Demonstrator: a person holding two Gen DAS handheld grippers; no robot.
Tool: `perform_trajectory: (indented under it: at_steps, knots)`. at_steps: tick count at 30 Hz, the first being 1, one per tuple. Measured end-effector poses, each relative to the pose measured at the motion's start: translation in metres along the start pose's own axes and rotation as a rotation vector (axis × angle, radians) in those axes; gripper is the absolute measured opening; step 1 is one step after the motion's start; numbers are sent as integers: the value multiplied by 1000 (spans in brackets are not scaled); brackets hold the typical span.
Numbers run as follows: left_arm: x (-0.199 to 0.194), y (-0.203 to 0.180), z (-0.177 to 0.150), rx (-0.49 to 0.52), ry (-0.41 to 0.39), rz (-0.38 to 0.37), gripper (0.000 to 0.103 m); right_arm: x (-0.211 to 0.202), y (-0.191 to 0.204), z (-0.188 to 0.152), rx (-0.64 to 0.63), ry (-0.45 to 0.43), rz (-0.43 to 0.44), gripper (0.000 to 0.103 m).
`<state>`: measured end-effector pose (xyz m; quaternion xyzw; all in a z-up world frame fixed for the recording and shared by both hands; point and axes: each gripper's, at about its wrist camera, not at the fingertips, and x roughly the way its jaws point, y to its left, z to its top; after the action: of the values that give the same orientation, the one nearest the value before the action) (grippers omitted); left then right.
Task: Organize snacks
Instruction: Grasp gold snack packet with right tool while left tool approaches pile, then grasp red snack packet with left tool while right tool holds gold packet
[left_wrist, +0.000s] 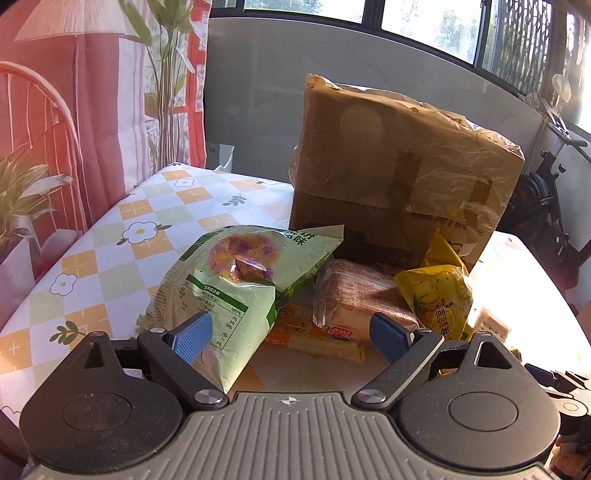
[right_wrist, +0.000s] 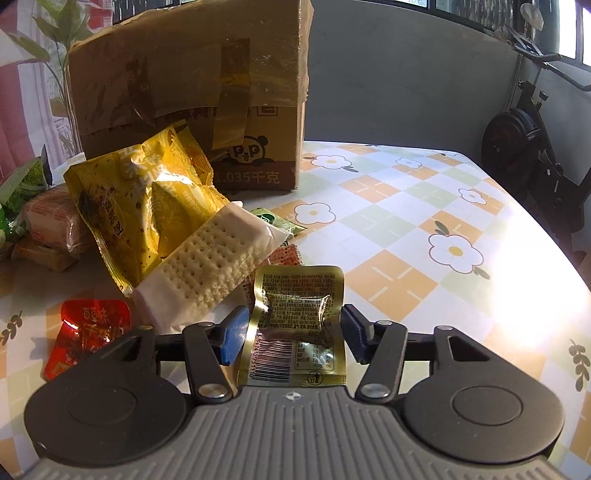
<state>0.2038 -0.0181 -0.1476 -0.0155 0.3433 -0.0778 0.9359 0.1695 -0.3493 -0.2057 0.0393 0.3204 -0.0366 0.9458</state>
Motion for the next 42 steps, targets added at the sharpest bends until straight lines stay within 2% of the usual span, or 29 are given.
perform_trajectory:
  at_steps: [3, 17, 20, 25, 31, 38, 42]
  knots:
    - [-2, 2, 0, -9, -5, 0, 93, -6, -5, 1, 35, -4, 24, 45]
    - [0, 10, 0, -26, -2, 23, 92, -4, 3, -1, -6, -32, 94, 45]
    - [2, 13, -1, -29, 9, 15, 88, -2, 3, -5, -29, -49, 98, 45]
    - [11, 4, -5, -5, 58, -46, 83, -3, 1, -5, -18, -51, 113, 45]
    - [27, -28, -18, 47, 166, -188, 80, -8, 0, -5, -16, -63, 154, 45]
    - [40, -73, -41, 136, 257, -232, 78, -14, -18, -9, 60, -112, 218, 45]
    - [47, -94, -54, 193, 295, -225, 78, -16, -23, -11, 82, -124, 253, 45]
